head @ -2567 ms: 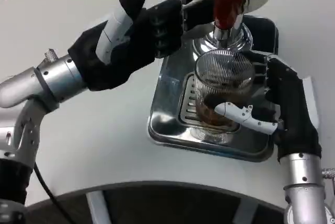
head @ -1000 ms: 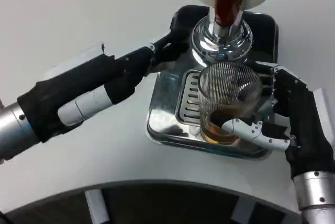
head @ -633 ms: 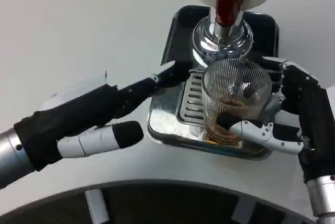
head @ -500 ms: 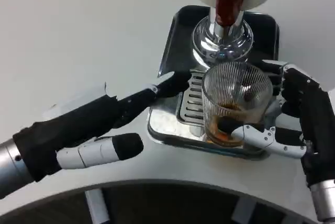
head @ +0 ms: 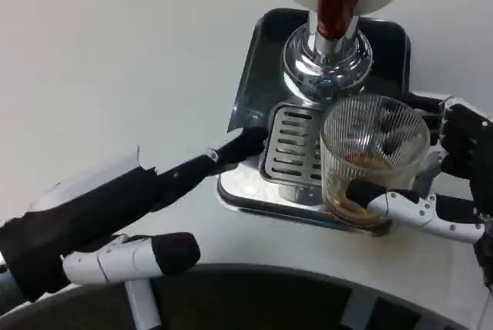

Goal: Grasp the cup under the faucet to collect the drink, then remove the cup.

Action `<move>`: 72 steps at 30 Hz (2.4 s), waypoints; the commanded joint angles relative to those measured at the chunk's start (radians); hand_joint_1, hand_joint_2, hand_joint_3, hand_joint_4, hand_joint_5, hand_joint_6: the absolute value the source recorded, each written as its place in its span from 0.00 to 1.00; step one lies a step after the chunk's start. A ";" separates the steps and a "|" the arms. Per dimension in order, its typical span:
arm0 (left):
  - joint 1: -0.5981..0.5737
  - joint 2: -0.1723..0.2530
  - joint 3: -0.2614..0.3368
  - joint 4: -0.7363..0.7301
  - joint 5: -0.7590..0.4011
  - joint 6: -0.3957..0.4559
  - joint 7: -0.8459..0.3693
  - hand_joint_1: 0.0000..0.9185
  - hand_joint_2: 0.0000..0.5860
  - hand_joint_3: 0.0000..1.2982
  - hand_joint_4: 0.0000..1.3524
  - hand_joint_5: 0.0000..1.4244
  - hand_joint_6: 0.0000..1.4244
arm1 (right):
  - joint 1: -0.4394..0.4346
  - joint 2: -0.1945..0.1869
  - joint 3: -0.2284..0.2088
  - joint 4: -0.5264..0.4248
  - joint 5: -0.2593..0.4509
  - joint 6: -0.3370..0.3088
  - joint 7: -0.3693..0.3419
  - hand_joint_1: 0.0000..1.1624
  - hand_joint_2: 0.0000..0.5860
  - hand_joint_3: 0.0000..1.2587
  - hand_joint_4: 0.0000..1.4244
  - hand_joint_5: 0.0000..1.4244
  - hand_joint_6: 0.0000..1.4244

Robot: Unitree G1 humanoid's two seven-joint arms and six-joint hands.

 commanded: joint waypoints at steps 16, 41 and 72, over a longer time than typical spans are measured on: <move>0.119 0.029 0.053 -0.071 0.131 -0.126 0.057 0.00 0.06 0.00 0.00 0.00 0.00 | 0.152 -0.031 -0.071 -0.280 0.129 0.090 0.081 0.83 0.20 0.60 0.60 0.77 0.79; 0.360 0.020 0.253 -0.240 0.294 -0.231 0.158 0.00 0.07 0.00 0.00 0.00 0.00 | 0.202 -0.013 0.054 -0.396 0.143 0.149 0.116 0.83 0.22 0.60 0.60 0.77 0.79; 0.480 0.099 0.435 -0.289 0.298 -0.458 0.106 0.00 0.07 0.00 0.00 0.00 0.00 | 0.107 -0.028 0.140 -0.391 0.144 0.222 0.158 0.82 0.22 0.60 0.60 0.77 0.79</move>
